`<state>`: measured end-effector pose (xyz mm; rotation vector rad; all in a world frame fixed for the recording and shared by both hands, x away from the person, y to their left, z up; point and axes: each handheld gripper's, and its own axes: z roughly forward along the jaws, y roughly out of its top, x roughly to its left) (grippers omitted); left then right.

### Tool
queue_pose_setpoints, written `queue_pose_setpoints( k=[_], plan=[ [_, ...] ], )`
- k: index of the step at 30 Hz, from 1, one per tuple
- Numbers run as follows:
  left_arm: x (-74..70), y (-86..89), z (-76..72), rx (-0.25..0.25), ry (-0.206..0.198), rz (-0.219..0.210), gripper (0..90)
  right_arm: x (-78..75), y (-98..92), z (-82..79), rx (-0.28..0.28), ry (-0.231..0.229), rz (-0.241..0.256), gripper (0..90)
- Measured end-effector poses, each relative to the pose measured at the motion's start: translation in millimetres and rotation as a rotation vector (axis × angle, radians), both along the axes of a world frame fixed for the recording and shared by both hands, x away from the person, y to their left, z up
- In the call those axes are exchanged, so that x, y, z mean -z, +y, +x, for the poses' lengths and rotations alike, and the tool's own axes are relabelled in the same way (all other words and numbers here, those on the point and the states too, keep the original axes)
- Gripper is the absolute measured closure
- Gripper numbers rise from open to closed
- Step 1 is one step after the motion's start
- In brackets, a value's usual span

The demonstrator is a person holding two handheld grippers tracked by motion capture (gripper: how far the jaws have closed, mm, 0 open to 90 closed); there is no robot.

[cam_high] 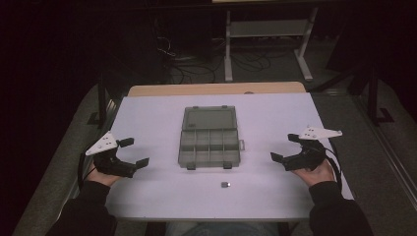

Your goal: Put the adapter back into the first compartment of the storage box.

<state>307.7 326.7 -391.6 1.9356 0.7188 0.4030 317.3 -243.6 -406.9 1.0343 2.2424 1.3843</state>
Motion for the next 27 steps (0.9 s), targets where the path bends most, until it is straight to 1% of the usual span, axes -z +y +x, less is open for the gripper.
queue_pose_setpoints(
  k=[2,6,7,10,15,17,23,27],
  plan=[
    [-3.0,-4.4,-0.8,0.013,-0.002,0.011,0.3,0.0,0.1,0.0,0.000,0.000,-0.001,0.0],
    [-9.8,-13.8,-2.0,0.041,-0.007,0.019,0.3,0.1,0.0,-0.3,-0.001,0.002,-0.002,0.0],
    [-13.0,-18.6,-1.8,0.057,-0.012,0.027,0.3,0.3,0.1,-0.1,-0.002,0.004,-0.002,0.0],
    [-15.8,-23.4,-1.5,0.071,-0.013,0.028,0.3,0.3,0.2,-0.2,-0.003,0.006,-0.003,0.0],
    [-22.3,-33.4,-0.6,0.106,-0.014,0.046,0.3,0.3,0.2,-0.3,-0.003,0.008,-0.004,0.0],
    [-25.1,-37.5,-0.6,0.116,-0.024,0.054,0.3,0.3,0.2,-0.3,-0.005,0.008,-0.004,0.0],
    [-31.4,-50.5,-1.0,0.154,-0.034,0.072,0.5,0.3,0.0,-0.3,-0.006,0.009,-0.004,0.0],
    [-35.0,-58.7,0.0,0.175,-0.033,0.086,0.5,0.2,0.2,-0.5,-0.007,0.008,-0.004,0.0]
  ],
)
